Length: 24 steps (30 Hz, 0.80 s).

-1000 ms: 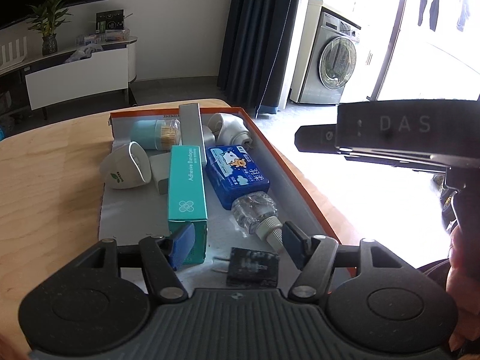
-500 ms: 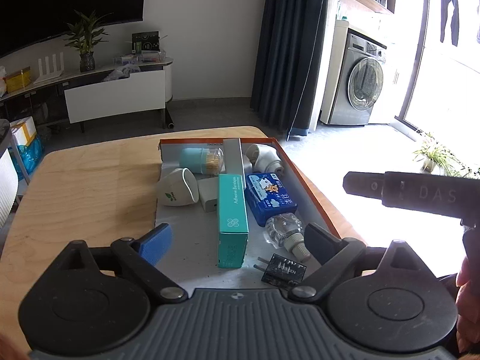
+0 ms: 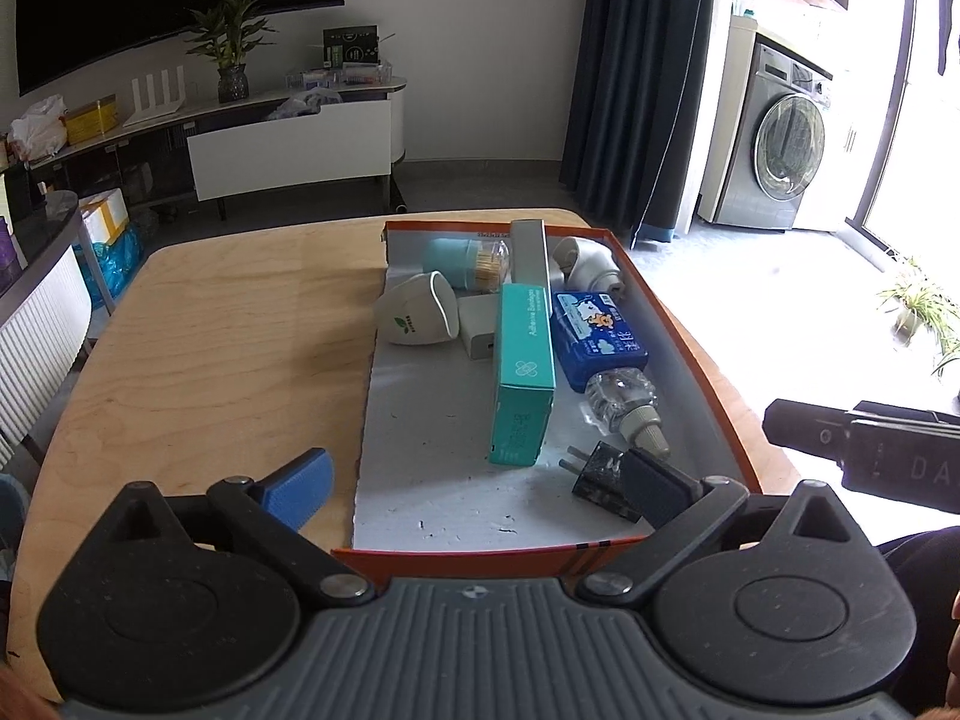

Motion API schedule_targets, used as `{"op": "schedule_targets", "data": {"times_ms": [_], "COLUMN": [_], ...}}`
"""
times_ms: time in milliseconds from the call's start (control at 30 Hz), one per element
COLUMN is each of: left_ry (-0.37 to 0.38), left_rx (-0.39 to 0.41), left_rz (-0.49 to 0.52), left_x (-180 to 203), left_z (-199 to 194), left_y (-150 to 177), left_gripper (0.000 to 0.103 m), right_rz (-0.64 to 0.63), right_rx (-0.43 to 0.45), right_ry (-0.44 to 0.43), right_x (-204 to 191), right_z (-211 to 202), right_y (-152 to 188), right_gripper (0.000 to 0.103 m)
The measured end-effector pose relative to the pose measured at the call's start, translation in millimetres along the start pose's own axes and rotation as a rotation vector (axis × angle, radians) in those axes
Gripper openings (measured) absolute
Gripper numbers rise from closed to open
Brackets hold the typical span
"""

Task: Organize rigid objects
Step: 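Withdraw both open tools from the tray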

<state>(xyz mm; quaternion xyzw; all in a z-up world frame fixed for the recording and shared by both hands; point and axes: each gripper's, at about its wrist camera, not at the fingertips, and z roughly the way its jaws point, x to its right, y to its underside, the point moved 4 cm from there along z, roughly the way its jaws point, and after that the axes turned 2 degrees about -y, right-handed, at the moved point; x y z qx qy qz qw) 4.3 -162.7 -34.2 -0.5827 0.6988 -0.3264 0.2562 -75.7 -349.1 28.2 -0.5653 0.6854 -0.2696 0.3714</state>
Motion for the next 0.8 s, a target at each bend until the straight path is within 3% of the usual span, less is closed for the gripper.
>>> {"op": "schedule_targets", "data": {"times_ms": [800], "left_ry": [-0.015], "left_rx": [-0.03], "left_rz": [-0.018], "left_x": [-5], "left_z": [6], "left_y": [6], "left_gripper": [0.103], "right_rz": [-0.017], "right_rx": [-0.086], "right_ry": [-0.026], "right_x": [-5], "right_z": [12], "right_y": [17], "right_gripper": [0.092]}}
